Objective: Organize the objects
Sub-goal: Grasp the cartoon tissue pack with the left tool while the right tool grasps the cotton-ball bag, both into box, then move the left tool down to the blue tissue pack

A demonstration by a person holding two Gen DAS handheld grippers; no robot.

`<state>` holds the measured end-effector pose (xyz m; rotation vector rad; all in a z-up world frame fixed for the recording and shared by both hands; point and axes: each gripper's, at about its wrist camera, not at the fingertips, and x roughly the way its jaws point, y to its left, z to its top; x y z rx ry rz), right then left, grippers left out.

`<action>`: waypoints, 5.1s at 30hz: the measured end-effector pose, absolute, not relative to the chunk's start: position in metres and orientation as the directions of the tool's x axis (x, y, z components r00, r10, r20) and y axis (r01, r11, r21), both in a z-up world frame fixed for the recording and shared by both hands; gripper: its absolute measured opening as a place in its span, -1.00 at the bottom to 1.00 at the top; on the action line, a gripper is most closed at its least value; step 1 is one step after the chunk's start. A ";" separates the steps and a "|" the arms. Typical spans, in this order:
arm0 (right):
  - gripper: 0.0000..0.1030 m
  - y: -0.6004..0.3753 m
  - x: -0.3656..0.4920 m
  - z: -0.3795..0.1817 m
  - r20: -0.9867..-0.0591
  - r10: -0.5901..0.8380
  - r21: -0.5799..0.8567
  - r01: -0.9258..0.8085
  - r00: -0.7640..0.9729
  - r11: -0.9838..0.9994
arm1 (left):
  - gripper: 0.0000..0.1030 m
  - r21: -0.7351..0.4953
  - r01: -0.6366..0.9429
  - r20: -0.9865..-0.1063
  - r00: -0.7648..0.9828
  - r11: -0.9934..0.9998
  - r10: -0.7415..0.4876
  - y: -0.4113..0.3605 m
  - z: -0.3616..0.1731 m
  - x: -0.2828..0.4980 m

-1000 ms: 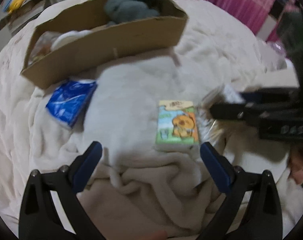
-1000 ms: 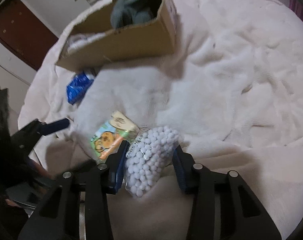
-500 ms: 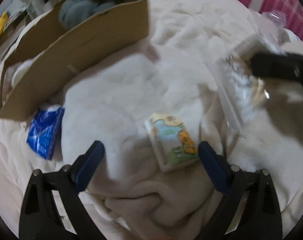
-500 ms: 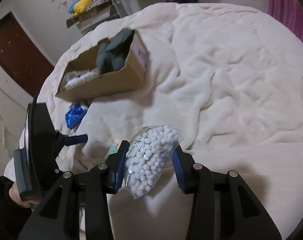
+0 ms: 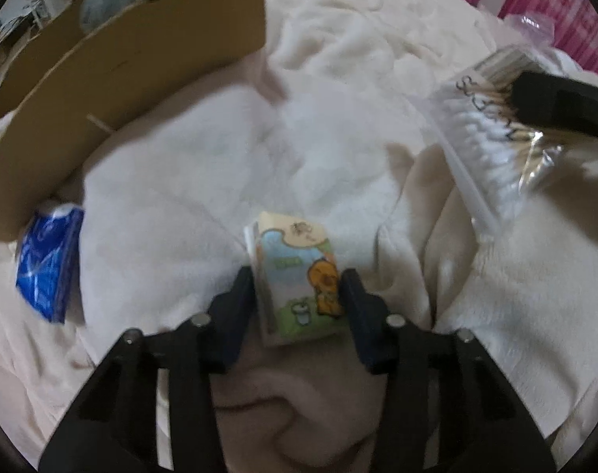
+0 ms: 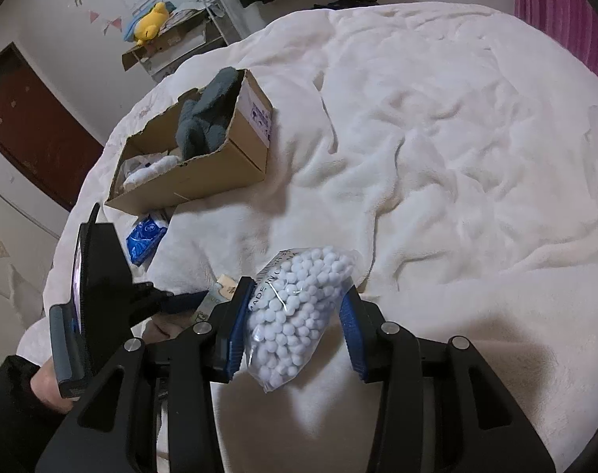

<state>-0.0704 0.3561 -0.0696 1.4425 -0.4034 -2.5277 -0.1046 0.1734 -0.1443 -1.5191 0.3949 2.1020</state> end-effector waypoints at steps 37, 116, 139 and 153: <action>-0.14 0.243 -0.042 0.081 -0.632 -0.418 0.204 0.381 -0.653 -0.902 | -0.28 -0.184 -0.321 -0.490 -0.789 -0.929 0.370 0.007 0.057 -0.033; 0.42 0.276 -0.001 0.047 -0.649 -0.240 0.094 0.237 -0.722 -0.967 | 0.99 -0.175 -0.209 -0.608 -0.745 -0.962 0.272 0.032 0.036 0.027; 0.42 0.269 -0.082 -0.019 -0.763 -0.243 0.113 0.247 -0.598 -0.962 | 0.99 -0.051 -0.231 -0.758 -0.624 -0.972 0.188 0.043 -0.031 -0.074; 0.42 0.284 -0.119 -0.073 -0.825 -0.261 0.197 0.177 -0.501 -0.964 | 0.99 0.112 -0.293 -0.849 -0.525 -0.949 0.062 0.049 -0.103 -0.154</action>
